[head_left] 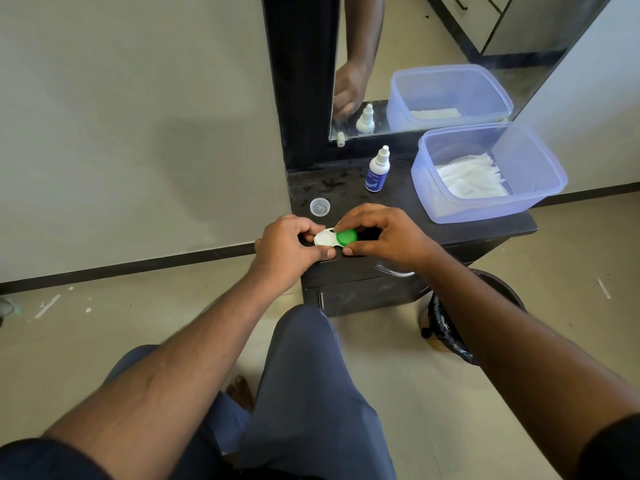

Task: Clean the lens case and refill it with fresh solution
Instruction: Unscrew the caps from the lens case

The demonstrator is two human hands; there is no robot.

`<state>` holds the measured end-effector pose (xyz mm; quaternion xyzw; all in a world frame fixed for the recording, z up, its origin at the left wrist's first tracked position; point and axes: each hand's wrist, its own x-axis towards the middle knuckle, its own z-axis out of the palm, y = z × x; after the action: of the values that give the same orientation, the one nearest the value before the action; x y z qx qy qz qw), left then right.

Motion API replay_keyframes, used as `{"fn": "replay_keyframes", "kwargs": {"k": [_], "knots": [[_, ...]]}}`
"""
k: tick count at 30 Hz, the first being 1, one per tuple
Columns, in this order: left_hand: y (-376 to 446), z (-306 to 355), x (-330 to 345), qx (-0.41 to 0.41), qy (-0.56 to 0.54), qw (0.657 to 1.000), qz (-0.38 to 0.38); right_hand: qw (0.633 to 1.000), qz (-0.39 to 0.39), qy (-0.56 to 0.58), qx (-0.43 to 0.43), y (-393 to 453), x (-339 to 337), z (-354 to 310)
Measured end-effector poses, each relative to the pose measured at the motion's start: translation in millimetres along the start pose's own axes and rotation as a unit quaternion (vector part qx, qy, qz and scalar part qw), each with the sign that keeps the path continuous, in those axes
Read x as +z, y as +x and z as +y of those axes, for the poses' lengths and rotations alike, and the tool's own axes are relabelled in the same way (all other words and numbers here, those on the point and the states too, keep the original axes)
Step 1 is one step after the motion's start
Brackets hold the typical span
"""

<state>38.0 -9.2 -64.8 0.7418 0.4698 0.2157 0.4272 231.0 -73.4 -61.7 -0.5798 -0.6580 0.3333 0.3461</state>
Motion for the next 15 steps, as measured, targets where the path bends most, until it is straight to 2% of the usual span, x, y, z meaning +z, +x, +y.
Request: {"fn": "replay_keyframes", "kwargs": {"k": [8,12,15], "knots": [[-1,4,0,-0.011,0.026,0.999,0.024,0.993,0.013,0.077,0.086,-1,-5,-9],[-1,3,0,-0.006,0.051,0.998,0.032,0.974,0.13,0.125,0.137,5,2,-17],[-2,4,-1,-0.007,0.064,0.997,0.033,0.958,0.214,0.083,0.175,15,12,-20]]}}
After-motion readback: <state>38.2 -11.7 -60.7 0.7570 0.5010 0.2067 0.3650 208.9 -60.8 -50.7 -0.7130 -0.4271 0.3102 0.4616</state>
